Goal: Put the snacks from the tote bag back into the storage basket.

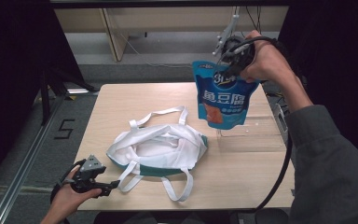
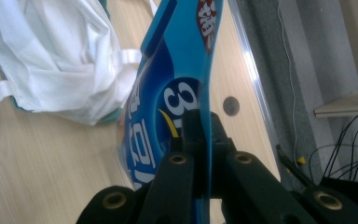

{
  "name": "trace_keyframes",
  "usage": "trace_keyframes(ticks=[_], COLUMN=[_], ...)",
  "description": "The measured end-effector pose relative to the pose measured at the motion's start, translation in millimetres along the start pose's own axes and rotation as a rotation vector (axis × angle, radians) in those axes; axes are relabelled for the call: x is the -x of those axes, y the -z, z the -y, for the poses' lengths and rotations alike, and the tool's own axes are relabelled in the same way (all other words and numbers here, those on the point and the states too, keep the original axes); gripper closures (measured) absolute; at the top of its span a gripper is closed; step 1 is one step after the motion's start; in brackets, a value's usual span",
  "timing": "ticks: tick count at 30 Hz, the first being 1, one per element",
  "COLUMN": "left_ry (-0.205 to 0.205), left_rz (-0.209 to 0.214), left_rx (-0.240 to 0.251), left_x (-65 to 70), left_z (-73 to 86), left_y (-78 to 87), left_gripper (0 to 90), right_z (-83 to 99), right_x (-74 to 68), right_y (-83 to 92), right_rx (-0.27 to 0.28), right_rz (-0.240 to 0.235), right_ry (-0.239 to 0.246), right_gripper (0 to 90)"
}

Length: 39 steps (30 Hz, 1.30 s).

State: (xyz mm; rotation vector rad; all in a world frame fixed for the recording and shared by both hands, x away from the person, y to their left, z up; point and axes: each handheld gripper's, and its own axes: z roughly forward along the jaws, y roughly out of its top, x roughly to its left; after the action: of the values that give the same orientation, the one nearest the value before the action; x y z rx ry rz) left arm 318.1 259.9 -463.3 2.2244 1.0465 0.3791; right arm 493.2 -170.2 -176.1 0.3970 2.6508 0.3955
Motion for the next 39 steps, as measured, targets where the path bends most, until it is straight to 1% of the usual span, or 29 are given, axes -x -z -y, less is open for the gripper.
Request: trace_keyframes(ticks=[1, 2, 3, 4, 5, 6, 8, 9, 10, 11, 13, 15, 16, 17, 18, 21, 22, 23, 25, 28, 30, 31, 32, 33, 34, 35, 36, 37, 39], left_ry=[-0.002, 0.007, 0.009, 0.017, 0.009, 0.012, 0.014, 0.015, 0.032, 0.032, 0.022, 0.028, 0.024, 0.016, 0.013, 0.009, 0.009, 0.007, 0.017, 0.011, 0.013, 0.019, 0.026, 0.011, 0.011, 0.009, 0.021, 0.025, 0.025], left_rz=[0.001, 0.001, 0.007, 0.001, -0.004, 0.002, -0.003, -0.008, -0.007, -0.005, 0.003, 0.001, -0.005, -0.007, -0.004, 0.001, 0.001, 0.016, 0.016, 0.002, 0.011, 0.003, 0.007, 0.002, 0.003, 0.008, 0.022, 0.005, 0.005], left_rx=[-0.004, 0.001, -0.004, 0.003, 0.003, -0.004, -0.003, 0.000, 0.002, 0.002, -0.008, -0.013, -0.014, -0.015, -0.015, -0.026, -0.026, -0.046, -0.044, -0.029, -0.041, -0.021, -0.019, -0.020, -0.020, -0.029, -0.045, -0.019, -0.019], left_x=[-0.1, 0.2, -0.2, -0.1, -1.2, -2.9, -3.0, -3.7, -3.4, -3.3, -4.3, -3.4, -3.4, -3.9, -4.1, -3.6, -3.6, -3.6, -3.1, -3.5, -3.5, -2.2, -1.6, -2.1, -2.1, -2.6, -2.9, -2.0, -2.2], left_z=[-0.1, 0.0, 0.2, 0.5, 0.4, 0.8, 0.6, 0.7, 1.2, 1.1, 0.9, 1.2, 1.2, 0.9, 0.6, 1.0, 1.0, 0.1, 0.1, 1.1, 0.3, 1.1, 1.4, 1.1, 1.0, 0.4, -0.3, 0.8, 0.8], left_y=[0.2, -0.4, -0.1, -0.7, -0.5, -0.2, 0.0, -1.1, -1.9, -1.6, -1.5, -2.5, -2.7, -2.8, -2.6, -3.1, -3.1, -2.4, -2.5, -3.6, -3.0, -4.8, -5.5, -5.2, -5.3, -4.9, -4.2, -5.9, -5.7], left_gripper=[22.9, 22.9, 22.9, 22.9, 22.9, 22.9, 22.9, 22.9, 22.9, 22.9, 22.9, 22.9, 22.9, 22.9, 22.9, 22.9, 22.9, 22.9, 22.9, 22.9, 22.9, 22.9, 22.9, 22.8, 22.8, 22.8, 22.8, 22.8, 22.8], right_z=[5.4, 8.9, 13.2, 21.8, 25.9, 29.9, 37.1, 37.1, 44.1, 44.1, 53.2, 56.1, 58.7, 61.0, 65.2, 69.9, 71.4, 72.9, 75.4, 78.7, 79.3, 79.8, 80.7, 81.5, 82.0, 82.6, 83.0, 83.4, 83.6], right_x=[3.1, 4.8, 6.7, 11.4, 13.1, 14.5, 19.0, 19.0, 22.1, 22.1, 27.0, 28.2, 28.6, 30.0, 30.8, 31.7, 31.8, 32.7, 33.6, 33.6, 33.5, 32.7, 32.5, 32.1, 31.9, 31.3, 30.5, 29.4, 29.4], right_y=[0.7, 1.3, 1.7, 3.1, 3.9, 4.6, 5.3, 5.3, 6.0, 6.0, 5.2, 4.6, 4.3, 3.2, 1.3, -3.8, -5.4, -7.5, -10.6, -15.4, -17.4, -18.9, -20.9, -22.7, -24.7, -27.0, -31.3, -33.2, -35.4], right_rx=[-0.008, -0.014, -0.013, -0.017, -0.021, -0.027, -0.032, -0.032, -0.041, -0.041, -0.050, -0.049, -0.054, -0.050, -0.051, -0.056, -0.057, -0.052, -0.049, -0.043, -0.034, -0.033, -0.030, -0.031, -0.034, -0.029, -0.029, -0.036, -0.033], right_rz=[0.007, 0.013, 0.005, 0.019, 0.013, 0.021, 0.027, 0.027, 0.023, 0.023, 0.027, 0.032, 0.033, 0.031, 0.038, 0.032, 0.032, 0.037, 0.025, 0.024, 0.016, 0.018, 0.018, 0.017, 0.025, 0.010, 0.001, 0.000, -0.001], right_ry=[0.000, -0.010, -0.019, -0.014, -0.029, -0.043, -0.036, -0.036, -0.055, -0.055, -0.062, -0.064, -0.076, -0.064, -0.076, -0.078, -0.087, -0.087, -0.085, -0.095, -0.094, -0.095, -0.095, -0.097, -0.092, -0.098, -0.082, -0.096, -0.088], right_gripper=[90.0, 90.0, 90.0, 90.0, 90.0, 90.0, 90.0, 90.0, 90.0, 90.0, 90.0, 90.0, 90.0, 90.0, 90.0, 90.0, 90.0, 90.0, 90.0, 90.0, 90.0, 90.0, 90.0, 90.0, 90.0, 90.0, 90.0, 90.0, 90.0])
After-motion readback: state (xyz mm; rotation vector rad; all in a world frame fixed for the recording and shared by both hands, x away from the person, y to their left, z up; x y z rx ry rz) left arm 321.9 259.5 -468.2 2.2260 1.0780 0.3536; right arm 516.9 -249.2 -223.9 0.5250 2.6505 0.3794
